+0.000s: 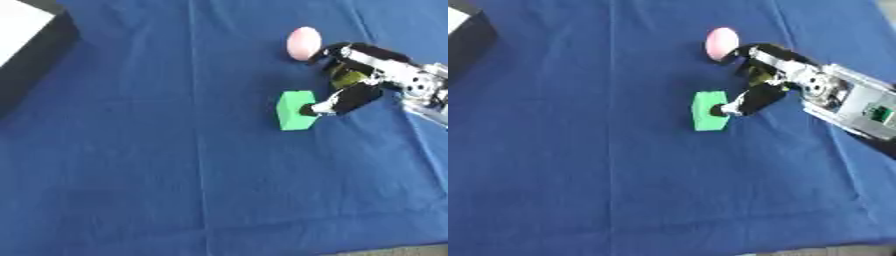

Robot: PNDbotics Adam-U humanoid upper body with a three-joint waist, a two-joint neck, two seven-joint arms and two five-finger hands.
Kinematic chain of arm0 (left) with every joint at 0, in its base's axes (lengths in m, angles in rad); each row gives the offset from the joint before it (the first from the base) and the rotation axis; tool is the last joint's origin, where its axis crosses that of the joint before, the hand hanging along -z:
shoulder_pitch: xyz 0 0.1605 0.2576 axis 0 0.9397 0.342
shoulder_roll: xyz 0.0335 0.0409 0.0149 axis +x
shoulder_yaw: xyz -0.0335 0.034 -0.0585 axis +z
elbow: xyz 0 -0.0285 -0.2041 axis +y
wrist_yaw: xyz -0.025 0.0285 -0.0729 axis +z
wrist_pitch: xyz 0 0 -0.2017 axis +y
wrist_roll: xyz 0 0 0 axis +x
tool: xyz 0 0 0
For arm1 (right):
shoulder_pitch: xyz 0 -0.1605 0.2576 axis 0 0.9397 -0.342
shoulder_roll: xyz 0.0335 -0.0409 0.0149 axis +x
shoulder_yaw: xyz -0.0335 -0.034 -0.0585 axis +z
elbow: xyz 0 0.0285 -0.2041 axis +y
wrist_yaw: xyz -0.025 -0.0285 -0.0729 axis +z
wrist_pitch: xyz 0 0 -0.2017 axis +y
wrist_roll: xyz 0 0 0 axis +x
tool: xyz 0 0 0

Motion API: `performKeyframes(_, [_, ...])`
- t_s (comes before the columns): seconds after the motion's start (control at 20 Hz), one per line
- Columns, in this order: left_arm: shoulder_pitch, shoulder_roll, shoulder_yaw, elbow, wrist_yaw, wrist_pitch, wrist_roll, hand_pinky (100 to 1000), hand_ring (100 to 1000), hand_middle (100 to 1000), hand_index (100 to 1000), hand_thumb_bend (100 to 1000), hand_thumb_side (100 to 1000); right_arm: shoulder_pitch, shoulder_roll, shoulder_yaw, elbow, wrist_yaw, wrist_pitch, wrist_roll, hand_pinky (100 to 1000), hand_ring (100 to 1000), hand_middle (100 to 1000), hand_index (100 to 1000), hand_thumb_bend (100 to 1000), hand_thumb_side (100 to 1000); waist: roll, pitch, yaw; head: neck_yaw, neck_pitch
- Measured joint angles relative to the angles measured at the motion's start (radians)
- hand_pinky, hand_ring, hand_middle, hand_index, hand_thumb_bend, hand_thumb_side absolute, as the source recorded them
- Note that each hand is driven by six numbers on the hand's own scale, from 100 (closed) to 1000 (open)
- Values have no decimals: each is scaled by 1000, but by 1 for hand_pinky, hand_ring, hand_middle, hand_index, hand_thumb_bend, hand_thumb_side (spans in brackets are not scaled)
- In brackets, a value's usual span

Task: Pick up the objects with one hand, pass them to the other hand, and then place them into the box on the other side of the table.

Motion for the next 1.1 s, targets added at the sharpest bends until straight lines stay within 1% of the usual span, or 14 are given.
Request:
performKeyframes(0.05, [0,0,0,0,0,0,0,731,537,560,733,144,800,0,0,0,-1,2,2,2,798,805,883,832,604,193,0,0,1,0,3])
performKeyframes(0.2, [0,0,0,0,0,1,0,731,537,560,733,143,801,-1,0,0,-2,12,3,12,797,805,883,832,600,194,-2,0,3,1,7])
performKeyframes(0.25, [0,0,0,0,0,1,0,731,537,560,732,143,801,-4,-1,0,-3,14,3,14,770,801,882,830,600,199,-3,0,3,1,9])
performKeyframes(0.3, [0,0,0,0,0,1,0,731,537,560,732,143,801,-7,-1,0,-3,15,3,17,770,801,882,830,600,199,-4,0,3,2,11])
performKeyframes(0.35, [0,0,0,0,0,1,0,730,537,560,733,143,802,-9,-1,0,-3,15,3,19,734,797,880,827,601,203,-4,0,3,2,12])
performKeyframes(0.4, [0,0,0,0,0,1,0,730,537,560,732,143,802,-10,-1,-1,-3,15,2,20,728,797,880,826,600,203,-4,0,3,2,12])
performKeyframes(0.6, [0,1,-1,0,-1,2,0,730,537,560,732,142,803,-23,-9,-20,-2,-8,-6,16,652,787,879,818,592,202,-5,0,1,6,12])
performKeyframes(0.65, [0,1,-1,0,-1,3,1,729,537,560,732,141,802,-27,-12,-26,-2,-17,-11,14,647,785,878,818,600,204,-5,0,-1,6,12])
performKeyframes(0.85, [2,4,-4,0,-1,4,2,729,537,561,732,139,800,-27,-21,-37,-2,-50,-28,14,632,782,877,814,587,198,-5,0,-1,9,12])
performKeyframes(1.1, [3,9,-6,0,-1,5,3,728,537,561,732,140,802,-30,-27,-37,-2,-81,-42,23,635,779,876,812,584,194,-4,0,-3,9,12])
